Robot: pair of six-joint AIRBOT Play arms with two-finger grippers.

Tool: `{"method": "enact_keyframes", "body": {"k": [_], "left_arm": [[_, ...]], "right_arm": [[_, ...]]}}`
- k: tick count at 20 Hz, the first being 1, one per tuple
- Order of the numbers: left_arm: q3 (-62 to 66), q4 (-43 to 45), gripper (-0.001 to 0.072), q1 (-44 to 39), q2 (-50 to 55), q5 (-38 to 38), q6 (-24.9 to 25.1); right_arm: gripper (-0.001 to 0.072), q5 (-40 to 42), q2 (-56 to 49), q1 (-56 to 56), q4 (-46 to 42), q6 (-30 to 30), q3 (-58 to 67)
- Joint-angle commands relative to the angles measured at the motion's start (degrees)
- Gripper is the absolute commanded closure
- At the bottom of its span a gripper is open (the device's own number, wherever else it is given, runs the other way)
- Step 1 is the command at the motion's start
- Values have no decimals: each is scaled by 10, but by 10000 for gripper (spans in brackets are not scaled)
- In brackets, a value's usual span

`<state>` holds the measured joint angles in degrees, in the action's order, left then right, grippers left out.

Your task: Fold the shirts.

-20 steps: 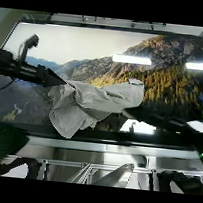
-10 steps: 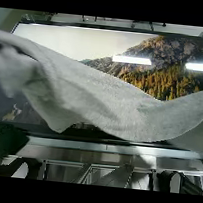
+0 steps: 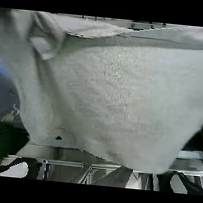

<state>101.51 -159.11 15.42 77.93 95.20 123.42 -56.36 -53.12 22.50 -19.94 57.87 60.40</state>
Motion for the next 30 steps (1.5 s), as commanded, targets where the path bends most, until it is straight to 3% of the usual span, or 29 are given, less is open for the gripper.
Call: {"method": "enact_keyframes", "body": {"k": [1,4,7,14,19,23,27,30], "left_arm": [[-4,114,689,-87,206,-26,15],[130,198,692,-124,396,-21,-46],[195,191,691,-113,456,-92,-71],[143,151,687,-53,384,-111,-57],[148,156,688,-74,379,-74,-70],[81,156,688,-100,380,-102,-70],[75,135,689,-99,356,-36,-68],[74,28,689,-108,284,16,-10]], "right_arm": [[699,149,-196,-105,-54,-22,-25],[699,162,-339,-103,-47,-36,25],[699,139,-388,-75,-47,-42,82],[700,33,-387,5,-50,-41,138],[701,-14,-387,12,-93,-41,134],[700,4,-389,10,-103,-42,96],[701,-104,-379,9,-86,-89,87],[702,-168,-322,2,-10,-131,87]]}}
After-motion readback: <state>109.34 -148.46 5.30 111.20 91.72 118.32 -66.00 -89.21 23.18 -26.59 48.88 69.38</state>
